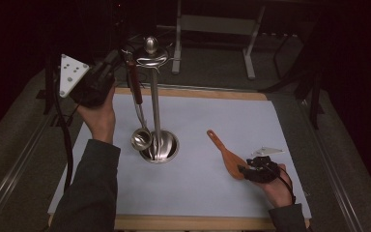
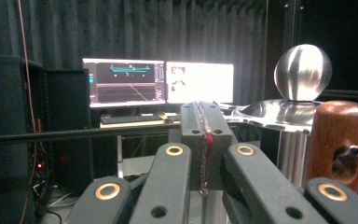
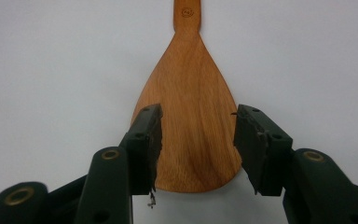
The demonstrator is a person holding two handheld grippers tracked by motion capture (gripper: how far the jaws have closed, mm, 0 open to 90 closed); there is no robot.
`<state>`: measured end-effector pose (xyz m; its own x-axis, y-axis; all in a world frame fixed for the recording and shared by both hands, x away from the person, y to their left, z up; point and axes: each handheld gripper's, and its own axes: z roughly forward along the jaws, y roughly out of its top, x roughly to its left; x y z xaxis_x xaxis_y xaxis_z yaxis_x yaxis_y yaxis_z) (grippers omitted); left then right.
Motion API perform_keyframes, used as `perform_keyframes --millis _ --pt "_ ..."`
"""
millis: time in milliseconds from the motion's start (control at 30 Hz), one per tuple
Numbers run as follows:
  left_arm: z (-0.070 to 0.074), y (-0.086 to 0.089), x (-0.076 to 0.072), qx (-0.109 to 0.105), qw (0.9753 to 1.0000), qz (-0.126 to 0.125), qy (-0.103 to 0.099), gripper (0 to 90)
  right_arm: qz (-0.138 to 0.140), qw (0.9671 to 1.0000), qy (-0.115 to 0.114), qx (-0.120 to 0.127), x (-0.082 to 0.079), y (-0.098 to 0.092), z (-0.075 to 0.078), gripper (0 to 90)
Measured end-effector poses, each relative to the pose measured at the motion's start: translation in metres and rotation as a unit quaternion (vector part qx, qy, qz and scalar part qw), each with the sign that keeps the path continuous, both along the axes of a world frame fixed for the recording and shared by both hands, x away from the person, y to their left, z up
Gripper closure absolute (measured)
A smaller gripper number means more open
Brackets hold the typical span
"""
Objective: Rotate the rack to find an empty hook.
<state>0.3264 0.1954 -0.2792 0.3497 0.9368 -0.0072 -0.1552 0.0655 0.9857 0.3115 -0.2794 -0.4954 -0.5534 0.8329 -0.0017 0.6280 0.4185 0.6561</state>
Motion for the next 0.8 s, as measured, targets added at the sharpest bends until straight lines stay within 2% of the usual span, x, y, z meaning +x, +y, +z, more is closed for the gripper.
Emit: perform_keyframes --millis 100,367,400,433,633,667,767,800 --pt "-0.006 0.007 -0.004 -0.003 1.0000 -0.002 0.002 89.9 0.000 1.0000 -0.001 0.000 0.000 0.000 0.000 51.5" --pt "-0.033 0.021 -0.006 0.020 0.9991 -0.008 0.036 89.9 -0.003 1.0000 0.000 0.001 0.000 -0.002 0.000 51.5" --pt "-0.033 0.021 -0.006 0.020 0.9991 -0.008 0.036 89.7 -0.003 1.0000 0.000 0.001 0.000 -0.002 0.000 51.5" --pt "-0.042 0.025 -0.007 0.025 0.9985 -0.008 0.047 89.7 -0.003 1.0000 0.001 0.001 0.000 -0.002 0.000 51.5" --pt "-0.067 0.039 -0.009 0.039 0.9960 -0.003 0.081 88.4 -0.001 1.0000 0.001 0.000 0.000 -0.001 -0.001 51.5" --pt "-0.067 0.039 -0.009 0.039 0.9960 -0.003 0.081 88.4 -0.001 1.0000 0.001 0.000 0.000 -0.001 -0.001 51.5" --pt "-0.095 0.055 -0.009 0.032 0.9925 0.007 0.117 88.3 -0.003 1.0000 0.003 0.000 0.000 0.000 -0.001 51.5" --pt "-0.095 0.055 -0.009 0.032 0.9925 0.007 0.117 88.3 -0.003 1.0000 0.003 0.000 0.000 0.000 -0.001 51.5"
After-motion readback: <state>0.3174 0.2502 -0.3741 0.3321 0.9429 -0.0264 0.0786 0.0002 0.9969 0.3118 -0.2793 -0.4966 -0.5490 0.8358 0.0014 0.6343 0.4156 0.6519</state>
